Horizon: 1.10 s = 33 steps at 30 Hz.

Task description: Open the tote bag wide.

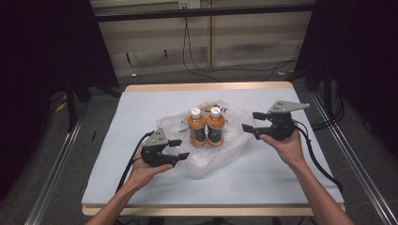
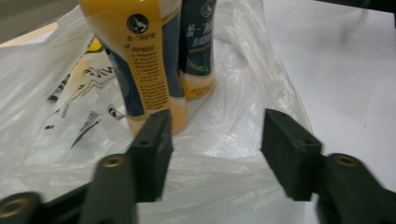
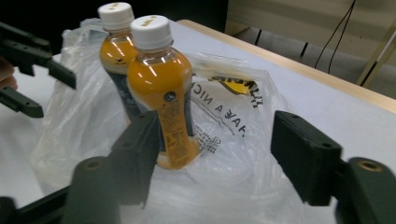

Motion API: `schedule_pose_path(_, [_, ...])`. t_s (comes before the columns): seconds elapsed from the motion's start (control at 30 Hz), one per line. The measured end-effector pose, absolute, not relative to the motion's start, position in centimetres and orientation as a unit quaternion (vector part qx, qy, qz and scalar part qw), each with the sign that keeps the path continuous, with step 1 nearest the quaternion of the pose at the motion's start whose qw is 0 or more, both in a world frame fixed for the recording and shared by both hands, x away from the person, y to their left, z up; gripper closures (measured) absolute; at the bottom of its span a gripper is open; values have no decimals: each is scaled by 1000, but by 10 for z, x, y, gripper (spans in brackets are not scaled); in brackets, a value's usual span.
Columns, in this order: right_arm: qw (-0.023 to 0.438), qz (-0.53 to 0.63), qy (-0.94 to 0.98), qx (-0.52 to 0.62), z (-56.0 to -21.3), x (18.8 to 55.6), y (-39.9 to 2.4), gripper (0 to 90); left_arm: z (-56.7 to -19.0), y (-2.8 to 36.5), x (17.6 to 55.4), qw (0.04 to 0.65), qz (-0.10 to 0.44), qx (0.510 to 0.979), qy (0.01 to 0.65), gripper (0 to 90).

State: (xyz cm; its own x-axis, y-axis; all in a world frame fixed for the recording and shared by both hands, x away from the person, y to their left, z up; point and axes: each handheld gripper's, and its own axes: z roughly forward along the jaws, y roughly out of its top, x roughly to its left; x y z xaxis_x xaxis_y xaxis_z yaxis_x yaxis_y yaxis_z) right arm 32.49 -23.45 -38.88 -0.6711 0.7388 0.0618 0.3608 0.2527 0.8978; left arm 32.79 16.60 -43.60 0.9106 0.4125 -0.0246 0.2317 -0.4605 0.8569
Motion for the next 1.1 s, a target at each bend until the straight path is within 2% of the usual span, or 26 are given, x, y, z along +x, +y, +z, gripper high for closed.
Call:
schedule_pose_path(0.07, [196, 498, 761, 366, -389, 316, -240, 201, -434, 171, 324, 486, 107, 843, 203, 296])
schedule_pose_path(0.1, [196, 498, 761, 366, -389, 316, -240, 201, -434, 171, 324, 486, 107, 843, 203, 238])
schedule_pose_path(0.13, [198, 497, 760, 370, -389, 309, -244, 162, -432, 173, 323, 487, 114, 842, 205, 238])
schedule_pose_path(0.2, [194, 492, 763, 372, -389, 295, -249, 130, -430, 181, 319, 496, 116, 836, 203, 183])
schedule_pose_path(0.27, [195, 490, 761, 378, -389, 286, -252, 106, -428, 186, 316, 497, 122, 833, 212, 167])
schedule_pose_path(0.33, [190, 495, 759, 379, -391, 275, -256, 102, -428, 191, 314, 503, 119, 827, 221, 118])
schedule_pose_path(0.47, [205, 495, 756, 377, -395, 254, -262, 96, -432, 203, 304, 493, 128, 826, 241, 76])
schedule_pose_path(0.77, [230, 485, 738, 409, -411, 225, -278, 100, -438, 238, 290, 484, 141, 817, 280, 54])
schedule_pose_path(0.87, [253, 481, 724, 426, -421, 210, -280, 117, -439, 249, 281, 482, 146, 810, 300, 41])
schedule_pose_path(0.97, [252, 474, 726, 431, -426, 199, -280, 157, -442, 255, 273, 479, 145, 814, 295, 28])
schedule_pose_path(1.1, [254, 474, 723, 435, -430, 187, -282, 156, -446, 264, 263, 477, 144, 813, 301, 28])
